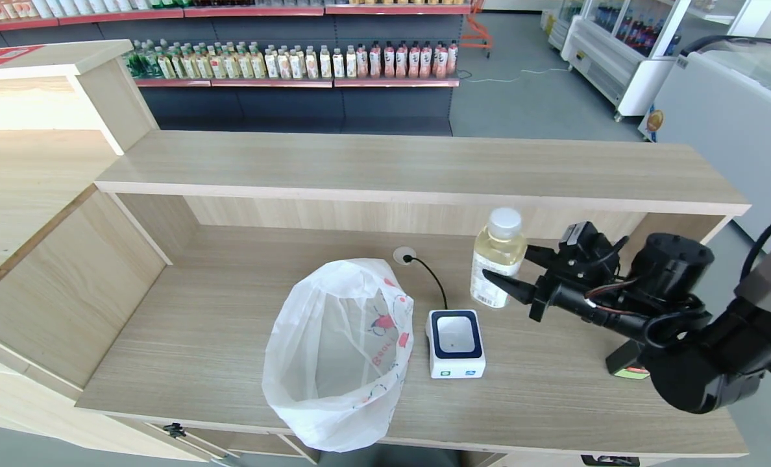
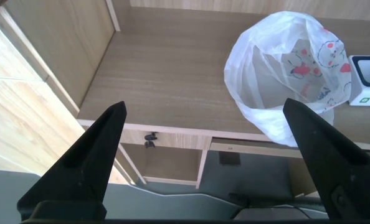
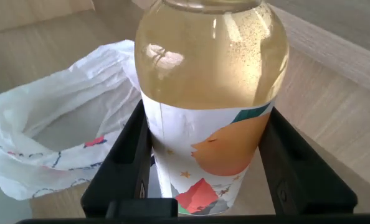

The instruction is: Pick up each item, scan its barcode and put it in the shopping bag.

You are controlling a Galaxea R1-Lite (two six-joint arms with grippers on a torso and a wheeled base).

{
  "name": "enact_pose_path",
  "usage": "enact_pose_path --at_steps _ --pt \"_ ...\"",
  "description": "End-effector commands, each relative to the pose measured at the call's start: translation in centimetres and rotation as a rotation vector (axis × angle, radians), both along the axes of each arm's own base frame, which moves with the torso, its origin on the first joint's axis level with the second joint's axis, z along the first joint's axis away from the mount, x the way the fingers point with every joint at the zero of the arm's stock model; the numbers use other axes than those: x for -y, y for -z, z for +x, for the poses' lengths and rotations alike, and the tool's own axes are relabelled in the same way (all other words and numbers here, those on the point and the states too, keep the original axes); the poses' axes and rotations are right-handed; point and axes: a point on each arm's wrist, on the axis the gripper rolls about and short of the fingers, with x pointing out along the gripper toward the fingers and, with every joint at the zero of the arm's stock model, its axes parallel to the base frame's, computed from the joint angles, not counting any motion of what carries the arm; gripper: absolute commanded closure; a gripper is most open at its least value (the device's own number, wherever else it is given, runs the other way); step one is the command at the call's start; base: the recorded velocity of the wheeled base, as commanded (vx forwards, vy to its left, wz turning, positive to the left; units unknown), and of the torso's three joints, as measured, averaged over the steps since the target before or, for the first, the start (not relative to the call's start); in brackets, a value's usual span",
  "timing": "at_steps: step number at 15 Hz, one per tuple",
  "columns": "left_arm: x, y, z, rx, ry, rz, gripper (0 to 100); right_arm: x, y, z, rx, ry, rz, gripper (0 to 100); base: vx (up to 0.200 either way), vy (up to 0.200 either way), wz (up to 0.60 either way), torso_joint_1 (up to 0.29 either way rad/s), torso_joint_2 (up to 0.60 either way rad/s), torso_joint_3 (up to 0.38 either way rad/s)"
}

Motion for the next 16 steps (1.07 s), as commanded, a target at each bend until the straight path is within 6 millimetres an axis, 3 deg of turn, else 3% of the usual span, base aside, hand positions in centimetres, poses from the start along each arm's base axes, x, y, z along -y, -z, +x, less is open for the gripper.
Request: enact_pose_path --at_steps 1,4,10,16 --pt "0.0 0.0 0.0 0.000 0.000 0.000 0 0.6 -4.7 -4.3 -0.105 0.113 0.149 100 0.000 0.000 0.00 0.000 0.00 0.000" --pt "0.0 0.0 0.0 0.000 -0.002 0.000 0 -1.4 -3.6 -5.5 -0.262 0.122 0.231 100 0.000 0.000 0.00 0.000 0.00 0.000" --pt "0.0 0.0 0.0 0.000 0.000 0.000 0 -5.0 -0.5 -4.2 -0.280 0.093 0.274 100 0.000 0.000 0.00 0.000 0.00 0.000" --pt "0.0 0.0 0.0 0.000 0.000 0.000 0 -5.8 0.2 -4.0 -0.299 0.074 0.283 100 0.000 0.000 0.00 0.000 0.00 0.000"
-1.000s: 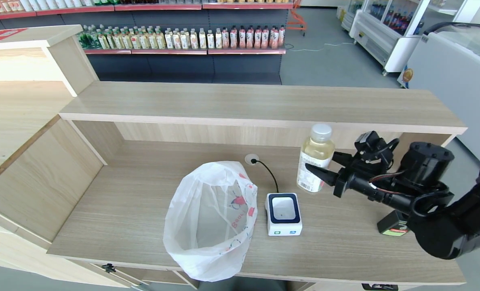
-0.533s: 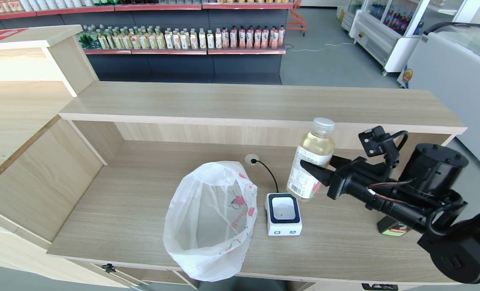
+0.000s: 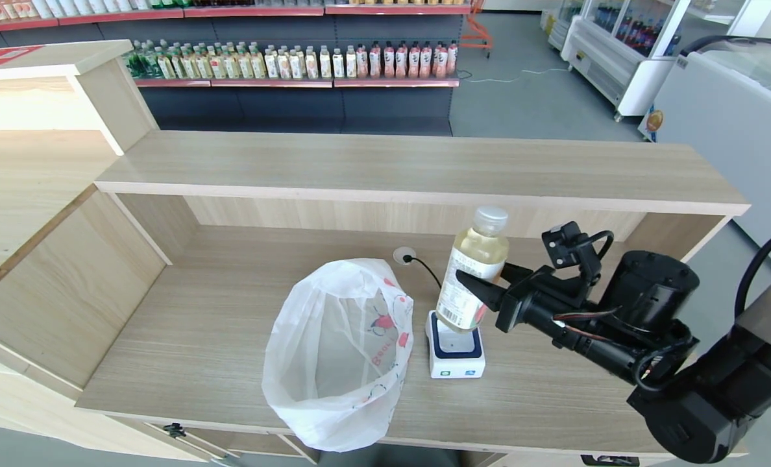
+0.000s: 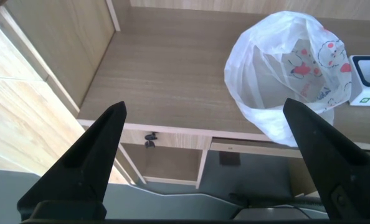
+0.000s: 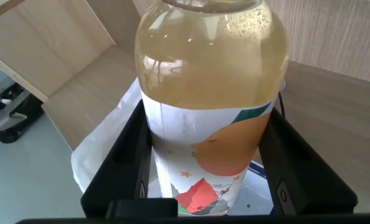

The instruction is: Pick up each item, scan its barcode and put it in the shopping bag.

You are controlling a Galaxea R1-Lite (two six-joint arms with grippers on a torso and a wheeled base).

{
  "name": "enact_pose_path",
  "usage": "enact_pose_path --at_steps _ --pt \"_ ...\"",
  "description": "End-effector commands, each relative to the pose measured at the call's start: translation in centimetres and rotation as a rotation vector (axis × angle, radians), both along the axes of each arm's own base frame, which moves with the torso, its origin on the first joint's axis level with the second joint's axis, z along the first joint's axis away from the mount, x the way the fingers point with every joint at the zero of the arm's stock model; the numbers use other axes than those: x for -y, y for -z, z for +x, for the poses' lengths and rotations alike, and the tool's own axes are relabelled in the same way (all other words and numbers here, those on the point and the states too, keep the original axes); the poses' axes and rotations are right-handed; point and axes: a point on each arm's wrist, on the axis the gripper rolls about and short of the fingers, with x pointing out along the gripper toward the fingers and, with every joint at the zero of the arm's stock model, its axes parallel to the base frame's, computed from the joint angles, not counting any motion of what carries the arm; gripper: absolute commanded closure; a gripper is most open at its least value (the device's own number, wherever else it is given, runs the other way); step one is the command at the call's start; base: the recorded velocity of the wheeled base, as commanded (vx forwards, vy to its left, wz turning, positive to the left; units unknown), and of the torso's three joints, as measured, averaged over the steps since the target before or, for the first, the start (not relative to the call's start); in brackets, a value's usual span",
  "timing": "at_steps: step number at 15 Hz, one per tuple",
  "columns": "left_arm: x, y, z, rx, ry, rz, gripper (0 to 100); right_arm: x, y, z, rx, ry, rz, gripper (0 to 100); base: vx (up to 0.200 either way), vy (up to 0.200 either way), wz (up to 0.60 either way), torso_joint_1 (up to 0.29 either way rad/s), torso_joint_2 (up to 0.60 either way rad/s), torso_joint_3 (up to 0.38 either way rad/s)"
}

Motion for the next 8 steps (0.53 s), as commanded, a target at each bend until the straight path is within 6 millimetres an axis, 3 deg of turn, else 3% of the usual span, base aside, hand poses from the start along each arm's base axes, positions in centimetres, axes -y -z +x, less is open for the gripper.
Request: enact_pose_path --at_steps 1,6,8 --pt "0.00 0.00 0.00 0.000 0.000 0.000 0 -0.12 0.52 0.12 -0.014 -0.002 -0.007 100 0.000 0.000 0.00 0.000 0.00 0.000" --pt "0.00 0.00 0.00 0.000 0.000 0.001 0 -0.23 0.72 0.22 -0.019 -0.007 -0.010 100 0.000 0.000 0.00 0.000 0.00 0.000" --pt "0.00 0.00 0.00 0.000 0.000 0.001 0 -0.33 1.01 0.41 -0.024 -0.007 -0.013 100 0.000 0.200 0.00 0.002 0.00 0.002"
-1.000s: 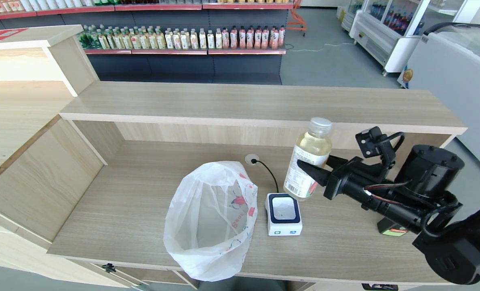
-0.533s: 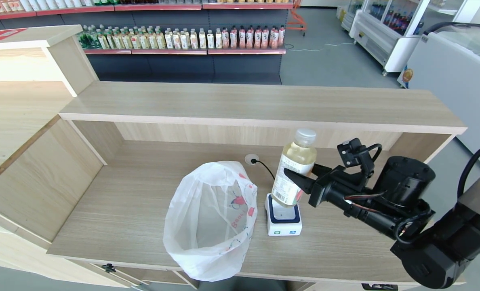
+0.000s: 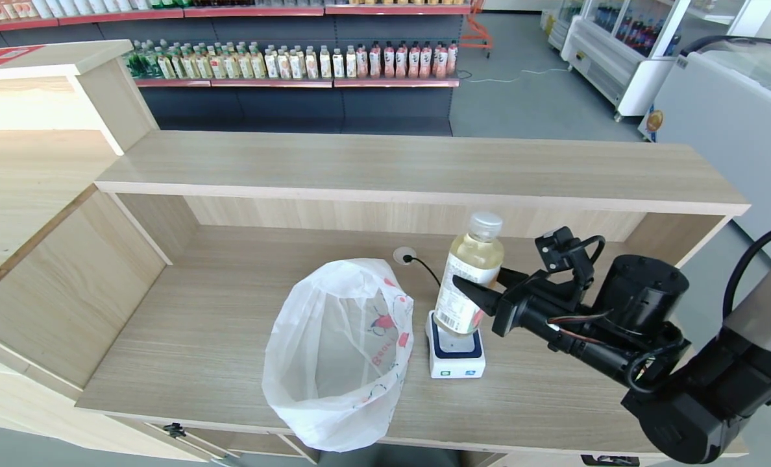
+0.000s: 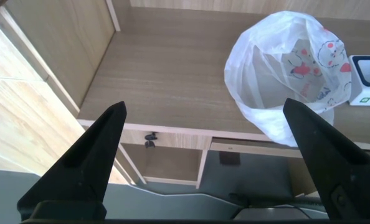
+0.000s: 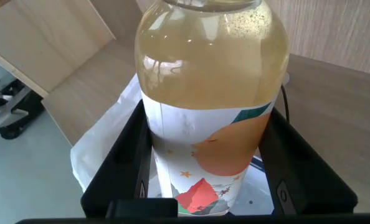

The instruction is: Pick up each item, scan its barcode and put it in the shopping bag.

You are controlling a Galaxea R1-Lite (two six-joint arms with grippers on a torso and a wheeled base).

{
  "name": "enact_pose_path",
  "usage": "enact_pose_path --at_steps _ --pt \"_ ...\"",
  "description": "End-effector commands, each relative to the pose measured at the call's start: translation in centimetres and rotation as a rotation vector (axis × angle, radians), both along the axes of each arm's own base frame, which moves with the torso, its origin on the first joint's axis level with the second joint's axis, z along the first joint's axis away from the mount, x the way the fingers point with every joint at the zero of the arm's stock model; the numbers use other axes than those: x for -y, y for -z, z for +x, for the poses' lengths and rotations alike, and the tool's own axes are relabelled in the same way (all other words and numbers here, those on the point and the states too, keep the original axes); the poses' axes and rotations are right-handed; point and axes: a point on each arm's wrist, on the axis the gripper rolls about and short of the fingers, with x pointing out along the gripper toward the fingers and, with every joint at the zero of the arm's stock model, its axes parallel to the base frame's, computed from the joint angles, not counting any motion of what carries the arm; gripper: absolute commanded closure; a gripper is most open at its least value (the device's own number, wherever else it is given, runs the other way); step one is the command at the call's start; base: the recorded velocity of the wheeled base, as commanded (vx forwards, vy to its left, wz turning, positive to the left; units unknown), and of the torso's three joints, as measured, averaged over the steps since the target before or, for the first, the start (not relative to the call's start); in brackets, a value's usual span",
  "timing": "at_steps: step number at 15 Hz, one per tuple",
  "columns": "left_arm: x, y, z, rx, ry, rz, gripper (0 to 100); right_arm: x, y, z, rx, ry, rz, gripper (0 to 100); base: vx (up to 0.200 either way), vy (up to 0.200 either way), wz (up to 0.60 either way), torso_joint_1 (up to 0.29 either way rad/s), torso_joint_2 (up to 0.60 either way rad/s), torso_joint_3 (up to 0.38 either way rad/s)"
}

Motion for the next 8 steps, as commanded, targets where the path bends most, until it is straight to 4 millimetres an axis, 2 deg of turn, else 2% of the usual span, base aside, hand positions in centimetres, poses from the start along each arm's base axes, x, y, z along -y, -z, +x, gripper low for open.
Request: enact_pose_path --at_steps 1,3,6,8 --pt "0.0 0.0 0.0 0.000 0.000 -0.001 0 -0.2 0.3 0.3 -0.004 -0.003 -0.002 100 0.000 0.200 0.00 -0.002 0.01 0.002" --pt "0.0 0.0 0.0 0.000 0.000 0.001 0 -0.4 0.4 0.7 -0.001 -0.005 0.001 100 0.000 0.200 0.00 -0.010 -0.01 0.002" --pt "0.0 0.0 0.0 0.000 0.000 0.001 0 -1.6 1.8 1.4 -0.044 -0.027 0.003 100 0.000 0.200 0.00 0.020 0.01 0.001" --pt "0.0 0.0 0.0 0.000 -0.002 -0.001 0 -2.4 3.2 1.6 -0.074 -0.044 -0.011 100 0.000 0.000 0.00 0.000 0.00 0.000"
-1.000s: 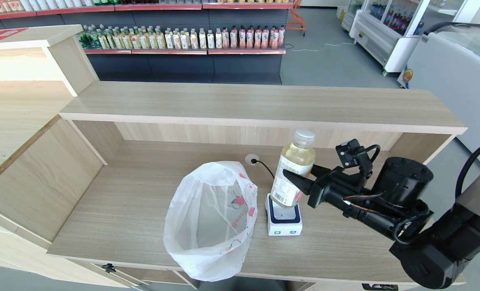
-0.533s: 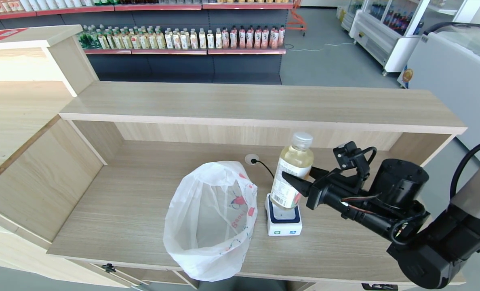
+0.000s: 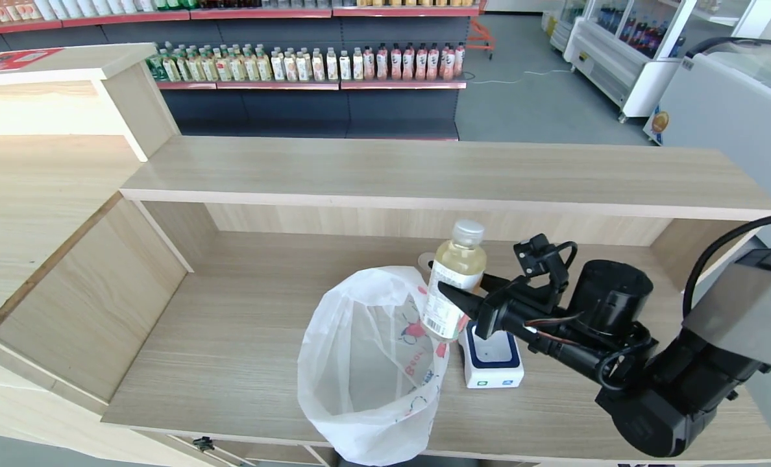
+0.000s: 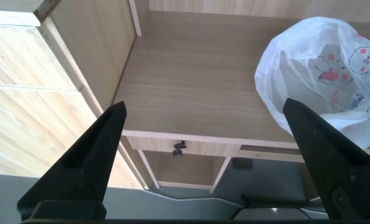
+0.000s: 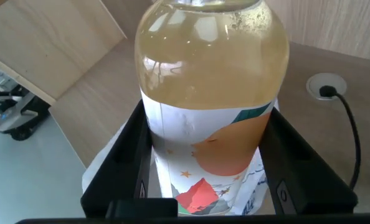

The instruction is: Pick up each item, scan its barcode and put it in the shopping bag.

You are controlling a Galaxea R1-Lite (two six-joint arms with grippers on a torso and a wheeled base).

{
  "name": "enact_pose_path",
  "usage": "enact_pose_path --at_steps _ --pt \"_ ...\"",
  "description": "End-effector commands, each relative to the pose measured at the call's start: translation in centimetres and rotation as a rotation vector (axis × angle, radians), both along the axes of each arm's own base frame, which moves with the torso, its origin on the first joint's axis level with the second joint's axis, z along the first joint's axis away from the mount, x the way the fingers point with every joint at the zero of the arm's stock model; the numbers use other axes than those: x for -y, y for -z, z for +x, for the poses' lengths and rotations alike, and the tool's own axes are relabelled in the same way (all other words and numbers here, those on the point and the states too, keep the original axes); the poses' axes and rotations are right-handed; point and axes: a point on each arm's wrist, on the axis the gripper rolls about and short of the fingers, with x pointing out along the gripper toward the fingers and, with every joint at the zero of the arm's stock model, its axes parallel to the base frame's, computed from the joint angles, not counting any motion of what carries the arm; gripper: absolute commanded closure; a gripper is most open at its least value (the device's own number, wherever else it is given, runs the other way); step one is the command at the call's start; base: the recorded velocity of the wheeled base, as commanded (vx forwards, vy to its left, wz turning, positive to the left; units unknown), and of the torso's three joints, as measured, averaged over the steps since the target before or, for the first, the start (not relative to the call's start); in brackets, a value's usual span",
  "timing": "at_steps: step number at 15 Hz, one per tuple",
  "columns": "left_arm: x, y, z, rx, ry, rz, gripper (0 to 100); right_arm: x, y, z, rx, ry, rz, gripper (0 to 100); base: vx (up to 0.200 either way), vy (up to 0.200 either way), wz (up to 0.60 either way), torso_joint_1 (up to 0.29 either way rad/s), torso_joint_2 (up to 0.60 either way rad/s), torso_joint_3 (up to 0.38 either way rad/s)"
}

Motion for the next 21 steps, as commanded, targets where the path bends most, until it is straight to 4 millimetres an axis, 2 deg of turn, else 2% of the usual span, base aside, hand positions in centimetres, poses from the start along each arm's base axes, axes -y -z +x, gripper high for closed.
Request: enact_pose_path --at_steps 1,4,6,9,17,21 --pt "0.0 0.0 0.0 0.000 0.000 -0.001 0 -1.3 2.3 0.7 -0.044 -0.020 -0.024 100 0.000 0.000 0.00 0.000 0.00 0.000" --pt "0.0 0.0 0.0 0.000 0.000 -0.001 0 -2.4 3.5 1.5 -0.043 -0.034 -0.038 100 0.000 0.000 0.00 0.000 0.00 0.000" --pt "0.0 0.0 0.0 0.000 0.000 -0.001 0 -3.6 4.7 2.9 0.024 -0.042 -0.093 100 0.000 0.000 0.00 0.000 0.00 0.000" --pt "0.0 0.0 0.0 0.000 0.000 -0.001 0 -4.8 5.4 4.0 0.072 -0.050 -0.109 100 0.000 0.000 0.00 0.000 0.00 0.000" --pt "0.0 0.0 0.0 0.000 0.000 -0.001 0 -5.9 10.4 7.0 0.199 -0.031 -0.255 100 0.000 0.000 0.00 0.000 0.00 0.000" --pt "0.0 0.0 0.0 0.000 0.000 -0.001 0 -6.1 11.9 7.3 0.195 -0.033 -0.281 100 0.000 0.000 0.00 0.000 0.00 0.000"
